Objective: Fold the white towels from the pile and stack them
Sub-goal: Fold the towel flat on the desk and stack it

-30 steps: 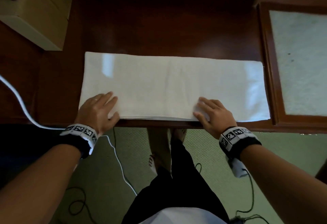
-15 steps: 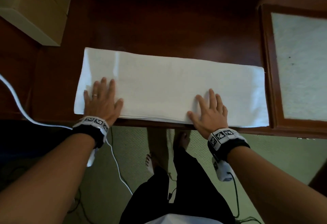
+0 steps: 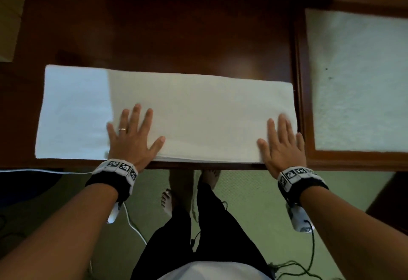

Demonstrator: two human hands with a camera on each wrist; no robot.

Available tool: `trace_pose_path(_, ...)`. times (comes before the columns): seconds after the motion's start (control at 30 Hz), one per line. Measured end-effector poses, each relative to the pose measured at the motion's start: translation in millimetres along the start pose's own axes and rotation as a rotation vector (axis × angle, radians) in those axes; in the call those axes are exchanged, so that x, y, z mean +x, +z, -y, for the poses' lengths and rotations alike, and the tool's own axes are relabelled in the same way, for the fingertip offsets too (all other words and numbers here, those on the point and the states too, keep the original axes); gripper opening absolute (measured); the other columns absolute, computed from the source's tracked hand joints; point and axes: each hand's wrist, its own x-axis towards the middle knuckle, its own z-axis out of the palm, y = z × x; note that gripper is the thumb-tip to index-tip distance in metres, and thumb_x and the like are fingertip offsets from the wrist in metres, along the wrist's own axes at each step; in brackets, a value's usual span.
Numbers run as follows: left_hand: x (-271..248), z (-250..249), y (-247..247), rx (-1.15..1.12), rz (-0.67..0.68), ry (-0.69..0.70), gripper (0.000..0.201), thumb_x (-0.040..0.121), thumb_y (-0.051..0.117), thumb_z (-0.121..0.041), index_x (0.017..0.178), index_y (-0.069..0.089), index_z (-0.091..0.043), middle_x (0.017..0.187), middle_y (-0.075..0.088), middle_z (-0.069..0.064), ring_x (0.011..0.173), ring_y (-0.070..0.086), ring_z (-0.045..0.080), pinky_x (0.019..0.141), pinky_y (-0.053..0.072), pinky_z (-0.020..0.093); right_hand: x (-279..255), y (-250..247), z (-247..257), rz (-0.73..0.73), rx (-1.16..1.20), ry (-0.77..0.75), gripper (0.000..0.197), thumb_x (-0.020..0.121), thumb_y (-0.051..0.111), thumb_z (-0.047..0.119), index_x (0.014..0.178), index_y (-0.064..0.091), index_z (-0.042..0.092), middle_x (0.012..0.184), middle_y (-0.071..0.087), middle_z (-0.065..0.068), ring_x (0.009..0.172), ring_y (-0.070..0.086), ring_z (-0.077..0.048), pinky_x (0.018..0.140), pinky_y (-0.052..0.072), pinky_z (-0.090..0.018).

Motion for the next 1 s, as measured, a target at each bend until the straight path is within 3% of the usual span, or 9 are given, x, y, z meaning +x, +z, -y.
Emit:
trace_pose_path(0.13,1,-34,-8,-0.024,-0.010,0.063,0.087,0.087,0.001,-0.078,0.160,0.002,-0.030,0.168,-0.002,0.005,0.154,0.005,0.033,0.116,0.008,0.067,32,-17,38,-0.117,0.017,-0.111,0.067,0.097,0.030,0.041,0.158,0.007,0.025,0.165,-0.011,-0.008,0.153,-0.006,-0.026,0.121,0.010,-0.054)
trace_pose_path(0.27,5,-46,0,0.002,-0.012,0.055,0.084,0.084,-0.003,-0.081,0.155,-0.016,-0.040,0.165,-0.021,-0.001,0.153,-0.011,0.030,0.116,0.006,0.068,62,-21,80,-0.036,-0.072,-0.415,0.066,0.099,0.027,0.056,0.157,0.004,0.034,0.165,-0.012,-0.005,0.152,-0.006,-0.028,0.118,0.010,-0.057)
trace_pose_path(0.4,6,-41,1,0.039,0.004,0.036,0.081,0.082,-0.003,-0.084,0.148,-0.030,-0.044,0.161,-0.033,-0.007,0.152,-0.018,0.028,0.115,0.004,0.068,85,-29,36,0.076,-0.043,-0.210,0.067,0.096,0.013,0.069,0.153,-0.013,0.043,0.162,-0.027,0.002,0.150,-0.021,-0.023,0.120,-0.002,-0.058)
trace_pose_path(0.53,7,-45,-2,0.048,0.042,0.023,0.082,0.080,-0.008,-0.084,0.146,-0.034,-0.044,0.160,-0.036,-0.007,0.152,-0.020,0.028,0.115,0.004,0.068,79,-38,-14,0.031,0.022,0.057,0.068,0.098,0.015,0.060,0.157,-0.006,0.033,0.162,-0.025,-0.002,0.150,-0.020,-0.021,0.120,-0.002,-0.056)
trace_pose_path(0.63,7,-44,-4,0.052,0.070,0.023,0.080,0.079,-0.009,-0.085,0.143,-0.038,-0.045,0.158,-0.038,-0.007,0.151,-0.021,0.028,0.116,0.005,0.069,49,-27,-10,-0.071,0.010,-0.047,0.066,0.100,0.019,0.057,0.157,-0.001,0.030,0.163,-0.021,-0.004,0.151,-0.016,-0.023,0.121,0.001,-0.052)
trace_pose_path(0.77,4,-36,-12,0.056,0.129,0.031,0.081,0.083,0.002,-0.085,0.144,-0.034,-0.048,0.159,-0.037,-0.009,0.151,-0.021,0.026,0.116,0.006,0.070,-15,9,-17,0.012,-0.021,-0.175,0.060,0.102,0.016,0.054,0.155,-0.007,0.039,0.163,-0.022,0.005,0.151,-0.014,-0.016,0.120,0.003,-0.051)
trace_pose_path(0.87,3,-31,-17,0.055,0.165,0.049,0.082,0.082,0.006,-0.086,0.146,-0.029,-0.049,0.159,-0.036,-0.011,0.152,-0.019,0.026,0.116,0.009,0.070,-38,11,-34,-0.097,0.038,-0.034,0.055,0.100,0.035,0.035,0.153,0.025,0.027,0.165,0.014,-0.004,0.149,0.020,-0.027,0.114,0.026,-0.052)
trace_pose_path(0.93,2,-31,-21,0.054,0.190,0.045,0.083,0.082,0.008,-0.086,0.148,-0.026,-0.049,0.160,-0.034,-0.011,0.152,-0.017,0.025,0.115,0.011,0.070,-36,1,-36,-0.192,0.190,0.031,0.044,0.092,0.046,0.022,0.136,0.050,0.014,0.146,0.046,-0.015,0.128,0.047,-0.037,0.100,0.043,-0.048)
trace_pose_path(1.0,2,-31,-25,0.052,0.212,0.038,0.083,0.084,0.012,-0.085,0.149,-0.024,-0.049,0.160,-0.034,-0.011,0.152,-0.017,0.025,0.115,0.012,0.070,-25,-15,-29,-0.207,0.393,0.184,0.031,0.093,0.048,0.014,0.121,0.060,0.009,0.124,0.061,-0.018,0.110,0.057,-0.039,0.089,0.047,-0.041)
